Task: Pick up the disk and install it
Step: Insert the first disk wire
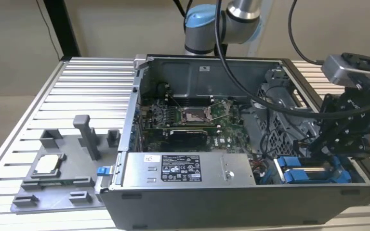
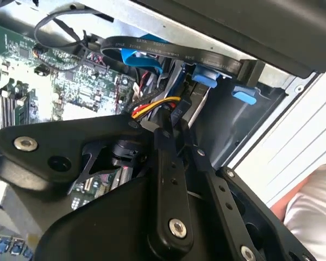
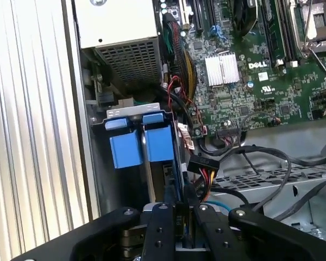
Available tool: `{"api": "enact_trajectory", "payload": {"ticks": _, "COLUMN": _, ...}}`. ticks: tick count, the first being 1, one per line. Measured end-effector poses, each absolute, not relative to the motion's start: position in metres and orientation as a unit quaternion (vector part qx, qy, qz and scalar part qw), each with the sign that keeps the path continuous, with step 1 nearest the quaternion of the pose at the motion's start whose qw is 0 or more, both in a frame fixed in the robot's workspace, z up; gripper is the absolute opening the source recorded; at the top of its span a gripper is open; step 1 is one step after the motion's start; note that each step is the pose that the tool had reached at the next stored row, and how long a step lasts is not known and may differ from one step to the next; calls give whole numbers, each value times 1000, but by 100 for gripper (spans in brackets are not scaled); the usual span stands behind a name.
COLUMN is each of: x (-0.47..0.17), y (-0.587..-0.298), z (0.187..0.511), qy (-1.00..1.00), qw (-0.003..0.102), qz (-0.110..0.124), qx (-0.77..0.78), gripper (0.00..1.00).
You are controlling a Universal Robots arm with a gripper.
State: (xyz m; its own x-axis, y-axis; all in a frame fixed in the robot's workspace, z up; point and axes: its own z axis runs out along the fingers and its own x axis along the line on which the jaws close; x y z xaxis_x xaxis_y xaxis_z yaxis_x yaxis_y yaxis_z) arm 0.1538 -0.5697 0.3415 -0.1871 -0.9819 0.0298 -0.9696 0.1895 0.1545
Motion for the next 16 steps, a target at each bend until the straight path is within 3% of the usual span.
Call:
{"api": "enact_trajectory", "payload": {"ticks": 3, "x": 154, "y": -570, "z": 341, "qy": -763, "qw": 68, "qz": -55, "qx": 640, "gripper": 0}}
{"api": "enact_trajectory", "payload": {"ticks": 16, "x": 161, "y": -570, "z": 340, "qy": -756, "qw": 73, "qz": -58, "qx": 648, "gripper": 0}}
